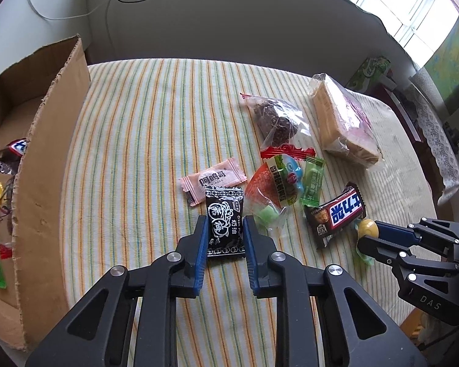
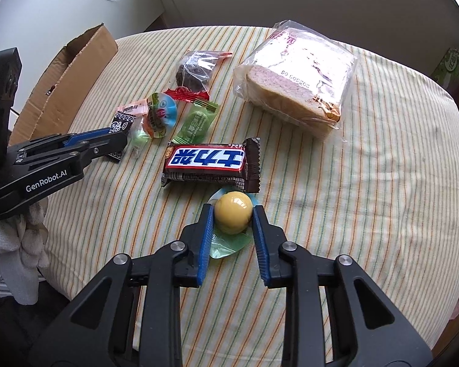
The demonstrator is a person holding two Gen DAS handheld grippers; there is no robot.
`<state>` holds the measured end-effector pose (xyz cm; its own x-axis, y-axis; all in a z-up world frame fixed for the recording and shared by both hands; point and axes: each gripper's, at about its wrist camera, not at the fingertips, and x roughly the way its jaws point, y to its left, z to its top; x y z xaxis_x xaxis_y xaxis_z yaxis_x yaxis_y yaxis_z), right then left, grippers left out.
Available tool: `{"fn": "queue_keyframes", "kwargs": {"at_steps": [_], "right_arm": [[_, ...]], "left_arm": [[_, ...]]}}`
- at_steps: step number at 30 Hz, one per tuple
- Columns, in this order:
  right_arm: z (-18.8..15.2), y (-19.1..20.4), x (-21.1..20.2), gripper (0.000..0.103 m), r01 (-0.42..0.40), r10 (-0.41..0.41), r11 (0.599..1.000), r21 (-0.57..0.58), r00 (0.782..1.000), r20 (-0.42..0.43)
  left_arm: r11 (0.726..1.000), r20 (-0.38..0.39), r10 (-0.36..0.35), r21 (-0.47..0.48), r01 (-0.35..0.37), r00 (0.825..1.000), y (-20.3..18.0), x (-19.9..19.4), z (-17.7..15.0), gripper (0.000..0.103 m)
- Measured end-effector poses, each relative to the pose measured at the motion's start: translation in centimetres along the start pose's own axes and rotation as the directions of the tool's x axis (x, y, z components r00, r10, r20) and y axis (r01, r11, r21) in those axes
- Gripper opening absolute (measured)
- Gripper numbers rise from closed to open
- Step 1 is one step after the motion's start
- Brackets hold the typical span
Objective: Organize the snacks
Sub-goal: 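Grasp the black snack packet with the left tool while the right tool grasps the yellow ball candy, then carry the black packet and yellow ball candy over the cardboard box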
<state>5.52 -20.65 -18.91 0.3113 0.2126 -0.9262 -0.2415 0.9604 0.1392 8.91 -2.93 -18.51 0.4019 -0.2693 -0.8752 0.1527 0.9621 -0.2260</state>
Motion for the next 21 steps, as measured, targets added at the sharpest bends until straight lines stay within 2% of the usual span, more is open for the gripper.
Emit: {"fn": "queue_keyframes", "kwargs": {"at_steps": [11,21], "right_arm": [[0.1,-1.0,-2.3,0.027,-0.014,0.014,1.0,0.02,0.999,0.033],[1.8,0.5,-3.9,0.027,-0.034,0.035,0.999,-0.011,0.997,0.073]], "left_arm": [[0.999,0.028,-0.02,-0.029,0.021,0.999,1.3,-2.2,-0.2,0.021],[0.998,0.076,-0.011,-0.06,0.015,0.997,2.0,-4.7,0.2,0.021]]}}
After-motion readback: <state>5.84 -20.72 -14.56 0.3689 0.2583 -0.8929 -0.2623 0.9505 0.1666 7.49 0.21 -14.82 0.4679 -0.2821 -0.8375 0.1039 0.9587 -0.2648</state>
